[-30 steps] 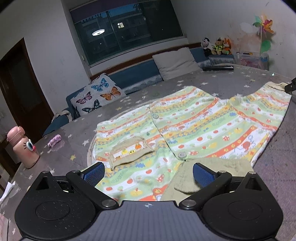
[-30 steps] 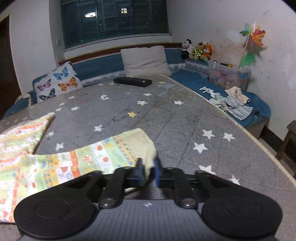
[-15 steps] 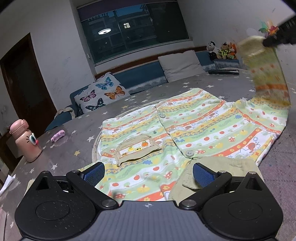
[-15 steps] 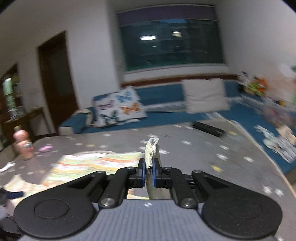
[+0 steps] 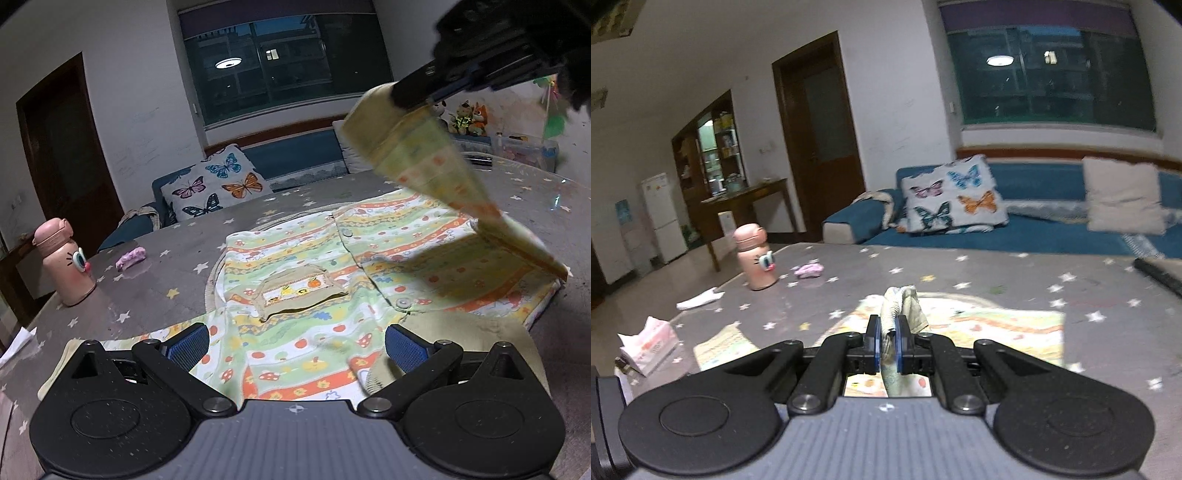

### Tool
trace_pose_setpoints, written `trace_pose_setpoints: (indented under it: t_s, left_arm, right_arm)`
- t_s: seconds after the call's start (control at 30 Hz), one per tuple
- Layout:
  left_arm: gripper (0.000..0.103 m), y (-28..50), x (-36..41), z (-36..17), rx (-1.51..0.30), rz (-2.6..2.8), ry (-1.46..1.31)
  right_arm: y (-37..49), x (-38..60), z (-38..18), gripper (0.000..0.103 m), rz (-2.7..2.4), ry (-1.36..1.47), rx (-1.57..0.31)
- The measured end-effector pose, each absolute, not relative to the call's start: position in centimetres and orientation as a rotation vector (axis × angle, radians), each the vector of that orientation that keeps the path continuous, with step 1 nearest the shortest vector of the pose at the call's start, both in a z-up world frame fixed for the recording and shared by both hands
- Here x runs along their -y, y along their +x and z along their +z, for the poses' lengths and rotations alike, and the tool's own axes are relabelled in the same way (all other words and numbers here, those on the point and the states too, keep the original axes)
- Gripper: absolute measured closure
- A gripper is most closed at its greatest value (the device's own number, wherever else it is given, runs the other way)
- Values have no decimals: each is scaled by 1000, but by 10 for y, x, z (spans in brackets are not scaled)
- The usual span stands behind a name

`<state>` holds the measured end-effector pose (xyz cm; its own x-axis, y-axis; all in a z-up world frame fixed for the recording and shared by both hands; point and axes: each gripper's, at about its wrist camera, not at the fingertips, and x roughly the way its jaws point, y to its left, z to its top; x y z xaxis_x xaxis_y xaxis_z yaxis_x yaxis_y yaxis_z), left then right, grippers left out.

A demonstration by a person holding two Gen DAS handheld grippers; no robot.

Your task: Fold clothes

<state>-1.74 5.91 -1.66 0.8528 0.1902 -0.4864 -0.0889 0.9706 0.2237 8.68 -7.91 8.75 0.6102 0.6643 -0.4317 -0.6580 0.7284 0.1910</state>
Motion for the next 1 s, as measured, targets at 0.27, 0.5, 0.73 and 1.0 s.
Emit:
trace_pose_setpoints:
  t_s: [0.27,0.5,0.73,1.0]
  left_arm:
    - [0,-18,-59,-16,-528,146,201]
    - [0,-12,-56,-8,-511,142,203]
    - [6,0,-48,-8,-524,117,210]
    - [32,12,-46,-13,-561,73,176]
  right_arm:
    - [85,82,83,83,792,-1,-517]
    - [96,123,38,83,658,-71,-648]
    - [102,154,-14,83,550,-120,-764]
    - [120,155,3,83,557,-79,-695]
